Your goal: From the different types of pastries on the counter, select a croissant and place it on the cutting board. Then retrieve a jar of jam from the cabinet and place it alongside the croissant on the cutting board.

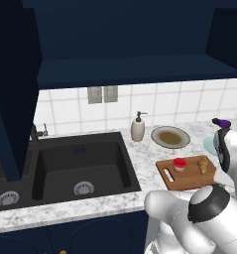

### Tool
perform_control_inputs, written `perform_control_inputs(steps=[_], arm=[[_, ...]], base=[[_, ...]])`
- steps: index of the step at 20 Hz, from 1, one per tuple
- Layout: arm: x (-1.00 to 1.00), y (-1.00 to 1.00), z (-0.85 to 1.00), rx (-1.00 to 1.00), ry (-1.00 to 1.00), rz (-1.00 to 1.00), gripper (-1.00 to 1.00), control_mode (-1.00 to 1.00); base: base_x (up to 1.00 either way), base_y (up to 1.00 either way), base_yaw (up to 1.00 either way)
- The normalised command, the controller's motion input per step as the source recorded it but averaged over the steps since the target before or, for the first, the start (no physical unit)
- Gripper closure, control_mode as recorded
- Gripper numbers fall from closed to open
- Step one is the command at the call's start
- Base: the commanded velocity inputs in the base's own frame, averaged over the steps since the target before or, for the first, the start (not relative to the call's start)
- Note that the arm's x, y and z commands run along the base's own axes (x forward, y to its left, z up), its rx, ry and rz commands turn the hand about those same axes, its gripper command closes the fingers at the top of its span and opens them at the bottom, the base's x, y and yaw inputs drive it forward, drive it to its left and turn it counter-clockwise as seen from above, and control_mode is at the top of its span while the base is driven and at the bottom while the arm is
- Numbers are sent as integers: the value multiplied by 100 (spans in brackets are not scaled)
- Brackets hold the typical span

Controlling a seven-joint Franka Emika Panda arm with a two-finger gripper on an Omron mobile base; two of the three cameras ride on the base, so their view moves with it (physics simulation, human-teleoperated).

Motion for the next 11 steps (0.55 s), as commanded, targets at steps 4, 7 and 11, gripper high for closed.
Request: perform_control_inputs(steps=[4, 7, 11], arm=[[-88, 20, 0, 0, 15, -17, -100, -100], [-74, 24, -5, -2, 19, -14, -100, -100], [-32, 32, -12, 0, 13, -5, -100, -100]], base=[[0, 0, 0], [0, 0, 0], [0, 0, 0]])
